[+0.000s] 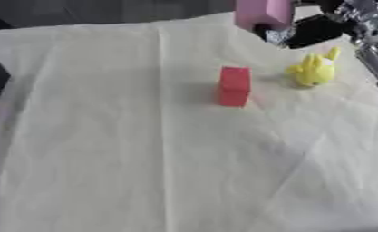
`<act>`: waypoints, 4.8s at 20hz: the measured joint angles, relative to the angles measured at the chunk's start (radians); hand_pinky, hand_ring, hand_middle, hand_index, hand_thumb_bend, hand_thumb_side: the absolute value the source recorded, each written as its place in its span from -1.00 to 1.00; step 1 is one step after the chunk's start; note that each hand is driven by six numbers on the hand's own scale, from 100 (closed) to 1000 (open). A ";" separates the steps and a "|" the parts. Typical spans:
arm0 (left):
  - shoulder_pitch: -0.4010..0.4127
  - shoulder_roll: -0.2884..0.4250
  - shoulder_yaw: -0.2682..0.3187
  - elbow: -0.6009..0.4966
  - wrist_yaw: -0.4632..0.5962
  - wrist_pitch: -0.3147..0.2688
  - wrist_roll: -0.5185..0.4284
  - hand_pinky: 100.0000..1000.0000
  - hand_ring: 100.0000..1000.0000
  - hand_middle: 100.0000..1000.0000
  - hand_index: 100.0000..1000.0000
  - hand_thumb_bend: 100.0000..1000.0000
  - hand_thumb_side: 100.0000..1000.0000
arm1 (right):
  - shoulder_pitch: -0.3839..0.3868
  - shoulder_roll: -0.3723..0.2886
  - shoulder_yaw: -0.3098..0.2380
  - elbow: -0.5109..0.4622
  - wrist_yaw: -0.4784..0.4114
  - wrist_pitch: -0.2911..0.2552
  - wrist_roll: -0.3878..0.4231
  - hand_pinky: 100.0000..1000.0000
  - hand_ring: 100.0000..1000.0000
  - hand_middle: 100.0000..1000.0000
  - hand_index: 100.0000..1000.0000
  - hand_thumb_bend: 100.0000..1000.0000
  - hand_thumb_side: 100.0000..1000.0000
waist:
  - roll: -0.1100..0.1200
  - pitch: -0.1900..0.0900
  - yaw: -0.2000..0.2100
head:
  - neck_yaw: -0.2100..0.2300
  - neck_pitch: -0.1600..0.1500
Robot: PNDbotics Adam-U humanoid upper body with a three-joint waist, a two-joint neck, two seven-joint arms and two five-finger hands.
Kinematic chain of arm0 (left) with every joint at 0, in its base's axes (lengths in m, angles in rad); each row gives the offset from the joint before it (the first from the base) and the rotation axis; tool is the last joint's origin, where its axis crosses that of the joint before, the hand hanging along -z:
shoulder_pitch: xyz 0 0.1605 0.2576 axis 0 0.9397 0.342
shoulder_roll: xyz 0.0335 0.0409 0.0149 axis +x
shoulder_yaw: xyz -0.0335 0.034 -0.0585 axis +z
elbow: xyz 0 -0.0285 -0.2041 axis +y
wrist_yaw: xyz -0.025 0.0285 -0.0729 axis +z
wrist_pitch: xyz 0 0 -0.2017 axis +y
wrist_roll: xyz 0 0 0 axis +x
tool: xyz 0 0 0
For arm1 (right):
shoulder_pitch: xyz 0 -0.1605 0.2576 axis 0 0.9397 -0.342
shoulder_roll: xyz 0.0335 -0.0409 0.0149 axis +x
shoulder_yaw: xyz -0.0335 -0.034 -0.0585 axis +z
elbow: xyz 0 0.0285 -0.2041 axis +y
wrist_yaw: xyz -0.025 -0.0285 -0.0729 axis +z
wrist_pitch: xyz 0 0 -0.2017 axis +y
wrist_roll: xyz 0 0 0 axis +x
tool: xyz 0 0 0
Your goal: Pick up the objects with one hand, pass them to the other hand, and then place them into the box on the other side of the table.
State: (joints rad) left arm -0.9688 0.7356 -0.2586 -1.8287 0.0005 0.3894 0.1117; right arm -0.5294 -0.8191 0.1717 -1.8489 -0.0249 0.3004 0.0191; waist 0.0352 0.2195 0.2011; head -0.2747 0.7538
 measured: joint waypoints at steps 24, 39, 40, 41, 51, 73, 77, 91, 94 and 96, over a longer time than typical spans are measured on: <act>-0.292 -0.216 -0.454 0.226 -0.342 0.048 -0.404 0.68 0.65 0.60 0.71 0.80 -0.55 | -0.130 0.172 0.180 0.085 -0.017 0.058 -0.043 0.09 -0.22 -0.48 -0.16 -1.00 -1.00 | 0.023 -0.011 0.046 | -0.046 0.010; -0.293 -0.282 -0.476 0.126 -0.578 0.182 -0.629 0.67 0.65 0.59 0.69 0.67 -0.52 | -0.119 0.210 0.224 0.065 0.069 0.023 0.003 0.08 -0.23 -0.48 -0.16 -1.00 -1.00 | 0.012 -0.010 0.046 | -0.032 0.001; -0.289 -0.287 -0.476 0.127 -0.587 0.185 -0.632 0.66 0.64 0.59 0.69 0.65 -0.52 | -0.117 0.213 0.226 0.061 0.072 0.022 0.008 0.08 -0.23 -0.48 -0.16 -1.00 -1.00 | 0.011 -0.010 0.046 | -0.031 -0.001; -0.287 -0.291 -0.476 0.129 -0.593 0.187 -0.634 0.66 0.64 0.58 0.69 0.62 -0.50 | -0.116 0.217 0.228 0.058 0.073 0.022 0.012 0.08 -0.23 -0.47 -0.16 -1.00 -1.00 | 0.009 -0.010 0.046 | -0.029 -0.001; -0.268 -0.325 -0.485 0.179 -0.558 0.214 -0.623 0.60 0.59 0.50 0.63 0.40 -0.46 | -0.113 0.229 0.246 0.044 0.082 0.027 0.032 0.07 -0.23 -0.47 -0.16 -1.00 -1.00 | 0.005 -0.009 0.045 | -0.023 -0.009; -0.247 -0.351 -0.498 0.238 -0.445 0.210 -0.548 0.46 0.41 0.28 0.35 -0.31 -0.82 | -0.103 0.233 0.249 0.019 0.075 0.048 0.035 0.04 -0.25 -0.48 -0.18 -0.97 -1.00 | 0.000 -0.001 0.044 | -0.020 -0.009; -0.245 -0.351 -0.499 0.255 -0.398 0.187 -0.528 0.47 0.44 0.36 0.42 -0.20 -0.76 | -0.103 0.232 0.249 0.019 0.073 0.048 0.038 0.04 -0.26 -0.49 -0.18 -0.97 -1.00 | 0.000 0.000 0.044 | -0.020 -0.009; -0.242 -0.396 -0.504 0.326 -0.429 0.138 -0.506 0.48 0.47 0.42 0.58 0.00 -0.70 | -0.096 0.232 0.246 0.029 0.065 0.032 0.046 0.02 -0.27 -0.49 -0.19 -0.95 -1.00 | 0.000 0.006 0.033 | -0.018 -0.010; -0.242 -0.400 -0.503 0.331 -0.452 0.135 -0.512 0.48 0.47 0.42 0.59 0.00 -0.71 | -0.095 0.232 0.247 0.029 0.065 0.031 0.045 0.02 -0.27 -0.49 -0.19 -0.94 -1.00 | 0.000 0.006 0.033 | -0.018 -0.010; -0.242 -0.404 -0.503 0.334 -0.464 0.135 -0.516 0.47 0.46 0.42 0.59 -0.01 -0.70 | -0.095 0.232 0.247 0.030 0.065 0.031 0.045 0.02 -0.28 -0.49 -0.19 -0.94 -1.00 | 0.000 0.007 0.032 | -0.017 -0.010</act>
State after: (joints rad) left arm -1.2110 0.3320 -0.7618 -1.4944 -0.4639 0.5247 -0.4041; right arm -0.6244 -0.5872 0.4184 -1.8191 0.0397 0.3318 0.0645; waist 0.0353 0.2260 0.2334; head -0.2921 0.7435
